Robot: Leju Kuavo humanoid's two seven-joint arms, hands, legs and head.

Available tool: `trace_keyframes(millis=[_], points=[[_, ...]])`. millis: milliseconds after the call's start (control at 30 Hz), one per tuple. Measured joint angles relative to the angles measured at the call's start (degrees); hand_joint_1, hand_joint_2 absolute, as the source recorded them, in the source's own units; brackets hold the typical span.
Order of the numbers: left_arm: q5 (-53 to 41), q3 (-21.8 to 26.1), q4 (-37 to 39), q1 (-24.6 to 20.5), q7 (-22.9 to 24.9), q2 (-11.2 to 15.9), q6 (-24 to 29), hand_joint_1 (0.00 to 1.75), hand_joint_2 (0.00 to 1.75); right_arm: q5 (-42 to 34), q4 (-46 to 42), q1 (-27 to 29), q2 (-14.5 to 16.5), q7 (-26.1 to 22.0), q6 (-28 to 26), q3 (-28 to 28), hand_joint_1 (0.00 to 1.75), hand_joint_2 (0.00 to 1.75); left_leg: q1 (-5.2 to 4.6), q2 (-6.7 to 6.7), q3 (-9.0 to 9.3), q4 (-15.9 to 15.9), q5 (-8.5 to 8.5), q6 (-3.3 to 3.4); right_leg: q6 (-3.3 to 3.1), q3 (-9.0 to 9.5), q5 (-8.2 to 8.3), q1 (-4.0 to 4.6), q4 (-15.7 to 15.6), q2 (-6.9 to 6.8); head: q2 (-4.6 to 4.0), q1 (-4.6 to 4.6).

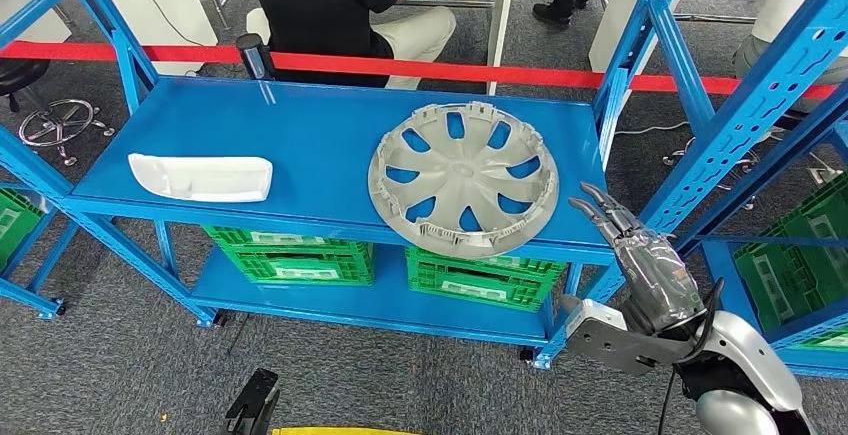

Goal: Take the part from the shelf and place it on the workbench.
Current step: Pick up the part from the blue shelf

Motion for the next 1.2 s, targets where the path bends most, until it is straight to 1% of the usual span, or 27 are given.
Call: trace_keyframes(millis=[33, 100, 133, 167, 200, 233, 267, 300, 333, 367, 400, 433, 467, 500, 533, 600, 633, 800, 933, 1000, 1067, 1200], points=[[0.0, 0.0, 0.0, 0.0, 0.0, 0.0, 0.0, 0.00, 0.00, 0.0, 0.0, 0.0, 0.0, 0.0, 0.0, 0.0, 0.00, 1.75, -0.07, 0.03, -0.02, 0.1, -0.18, -0.21, -0.52, 0.10, -0.04, 0.14, 0.0, 0.08, 0.00, -0.02], [0.0, 0.0, 0.0, 0.0, 0.0, 0.1, 0.0, 0.00, 0.00, 0.0, 0.0, 0.0, 0.0, 0.0, 0.0, 0.0, 0.00, 1.75, 0.10, 0.12, -0.11, 0.5, -0.74, -0.66, -1.25, 0.31, -0.14, -0.08, 0.0, 0.18, 0.00, -0.04], [0.0, -0.1, 0.0, 0.0, 0.0, 0.1, 0.0, 0.00, 0.00, 0.0, 0.0, 0.0, 0.0, 0.0, 0.0, 0.0, 0.00, 1.75, 0.24, 0.15, -0.60, 1.8, -1.57, -1.00, -1.56, 0.54, -0.23, -0.24, 0.0, 0.19, 0.00, -0.11], [0.0, -0.1, 0.0, 0.0, 0.0, 0.1, 0.0, 0.00, 0.00, 0.0, 0.0, 0.0, 0.0, 0.0, 0.0, 0.0, 0.00, 1.75, 0.42, 0.16, -1.70, 4.2, -2.88, -1.40, -1.80, 0.79, -0.32, -0.41, -0.1, 0.20, 0.00, -0.19], [0.0, -0.1, 0.0, 0.0, 0.0, 0.1, 0.0, 0.00, 0.00, 0.0, 0.0, 0.0, 0.0, 0.0, 0.0, 0.0, 0.00, 1.75, 0.63, 0.19, -3.47, 7.8, -4.55, -1.79, -2.00, 0.95, -0.47, -0.38, -0.1, 0.20, 0.00, -0.27], [0.0, -0.1, 0.0, 0.0, 0.0, 0.1, 0.0, 0.00, 0.00, 0.0, 0.0, 0.0, 0.1, 0.0, 0.0, 0.0, 0.00, 1.75, 0.85, 0.23, -5.68, 12.0, -6.17, -2.12, -2.14, 1.05, -0.58, -0.35, -0.1, 0.20, 0.00, -0.34], [0.0, -0.1, 0.0, 0.0, 0.0, 0.1, 0.0, 0.00, 0.00, 0.0, 0.0, 0.0, 0.1, 0.0, 0.0, 0.0, 0.00, 1.75, 1.03, 0.29, -7.76, 15.5, -7.20, -2.33, -2.23, 1.09, -0.68, -0.31, -0.1, 0.22, 0.00, -0.34], [0.0, -0.1, 0.0, 0.1, 0.0, 0.1, 0.0, 0.00, 0.00, 0.0, 0.0, 0.0, 0.1, 0.0, 0.0, 0.0, 0.00, 1.75, 1.14, 0.33, -9.12, 17.3, -7.21, -2.40, -2.27, 1.17, -0.81, -0.26, -0.1, 0.27, 0.00, -0.34], [0.0, -0.1, 0.0, 0.1, 0.0, 0.1, 0.0, 0.00, 0.00, 0.0, 0.0, 0.0, 0.2, 0.0, 0.0, 0.0, 0.00, 1.75, 1.20, 0.37, -9.29, 16.7, -6.06, -2.33, -2.26, 1.34, -0.97, -0.20, -0.1, 0.33, 0.00, -0.34], [0.0, -0.1, 0.0, 0.1, 0.0, 0.1, 0.0, 0.00, 0.00, 0.0, 0.0, 0.1, 0.2, 0.0, 0.0, 0.0, 0.00, 1.75, 1.18, 0.38, -8.20, 13.8, -3.98, -2.06, -2.22, 1.63, -1.16, -0.13, -0.1, 0.40, 0.00, -0.34], [0.0, -0.1, 0.0, 0.0, 0.0, 0.1, 0.0, 0.00, 0.00, 0.0, 0.0, 0.1, 0.2, 0.0, 0.0, 0.0, 0.00, 1.75, 1.07, 0.38, -6.28, 9.5, -1.58, -1.58, -2.14, 1.96, -1.38, -0.06, -0.1, 0.47, 0.00, -0.34], [0.0, -0.1, 0.0, 0.0, 0.0, 0.2, 0.0, 0.00, 0.00, 0.0, 0.0, 0.1, 0.2, 0.0, 0.0, 0.0, 0.00, 1.75, 0.91, 0.45, -4.33, 5.4, -0.02, -1.05, -2.00, 2.25, -1.58, 0.07, -0.2, 0.49, 0.00, -0.29], [0.0, -0.2, 0.0, -0.1, 0.0, 0.3, 0.0, 0.00, 0.00, 0.0, -0.1, 0.1, 0.2, 0.0, 0.0, 0.0, 0.00, 1.75, 0.67, 0.53, -2.85, 2.5, 0.84, -0.53, -1.83, 2.45, -1.73, 0.09, -0.3, 0.52, 0.00, -0.28], [0.0, -0.2, 0.0, -0.1, 0.0, 0.3, 0.0, 0.00, 0.00, 0.0, -0.1, 0.1, 0.2, 0.0, 0.0, 0.0, 0.00, 1.75, 0.49, 0.61, -1.91, 0.8, 1.21, -0.29, -1.65, 2.52, -1.86, 0.18, -0.3, 0.52, 0.00, -0.25], [0.0, -0.2, 0.0, -0.2, 0.0, 0.3, 0.0, 0.00, 0.00, 0.1, -0.1, 0.2, 0.2, 0.0, 0.0, 0.0, 0.00, 1.75, 0.38, 0.68, -1.58, 0.4, 1.08, -0.58, -1.49, 2.53, -1.92, 0.21, -0.3, 0.50, 0.00, -0.21], [0.0, -0.2, 0.0, -0.2, 0.0, 0.3, 0.0, 0.00, 0.00, 0.2, -0.1, 0.5, 0.1, 0.2, 0.0, -0.1, 0.00, 1.75, 0.24, 0.56, -1.28, 0.0, 1.53, -1.21, -1.34, 2.58, -1.92, 0.17, -0.3, 0.37, 0.00, -0.21], [0.0, -0.2, 0.0, -0.2, 0.1, 0.3, 0.0, 0.00, 0.00, 0.3, -0.1, 0.6, 0.1, 0.3, 0.0, -0.1, 0.00, 1.75, 0.19, 0.48, -1.31, 0.0, 1.47, -1.39, -1.30, 2.65, -1.90, 0.09, -0.5, 0.28, 0.00, -0.21], [-0.1, -0.3, 0.0, -0.2, 0.1, 0.2, -0.1, 0.00, 0.00, 0.2, -0.1, 0.7, 0.1, 0.1, 0.2, -0.2, 0.00, 1.75, 0.12, 0.35, -1.32, -0.1, 1.27, -0.88, -1.22, 3.02, -1.88, 0.06, -1.1, 0.12, 0.00, -0.20], [-0.6, -0.8, 0.0, -0.4, 0.3, 0.1, -0.3, 0.00, 0.00, 1.3, 0.6, -0.6, 0.1, -0.2, 2.0, 0.3, 0.00, 1.75, 0.04, 0.37, -1.32, -0.1, 1.25, -0.62, -1.01, 3.06, -1.75, 0.02, -1.2, 0.14, 0.00, -0.20], [-0.7, -1.2, 0.0, -0.8, 0.5, 0.1, -0.6, 0.00, 0.00, 3.1, 2.6, -3.3, 0.2, 0.2, 3.7, 1.4, 0.00, 1.75, 0.01, 0.41, -1.33, -0.1, 1.30, -0.53, -0.86, 3.05, -1.65, -0.01, -1.2, 0.16, 0.00, -0.20], [-0.6, -1.5, 0.0, -1.3, 0.7, 0.1, -0.8, 0.00, 0.00, 4.4, 6.3, -7.5, 0.3, 0.8, 6.0, 3.2, 0.00, 1.75, 0.01, 0.45, -1.31, -0.1, 1.39, -0.42, -0.76, 3.05, -1.57, -0.01, -1.2, 0.19, 0.00, -0.21], [0.3, -2.3, 0.0, -2.4, 1.4, 0.1, -1.0, 0.00, 0.00, 5.1, 17.4, -17.6, 1.0, 1.7, 9.8, 8.1, 0.00, 1.75, 0.04, 0.44, -1.28, -0.1, 1.61, -0.26, -0.65, 3.07, -1.45, 0.05, -1.2, 0.15, 0.00, -0.21]])
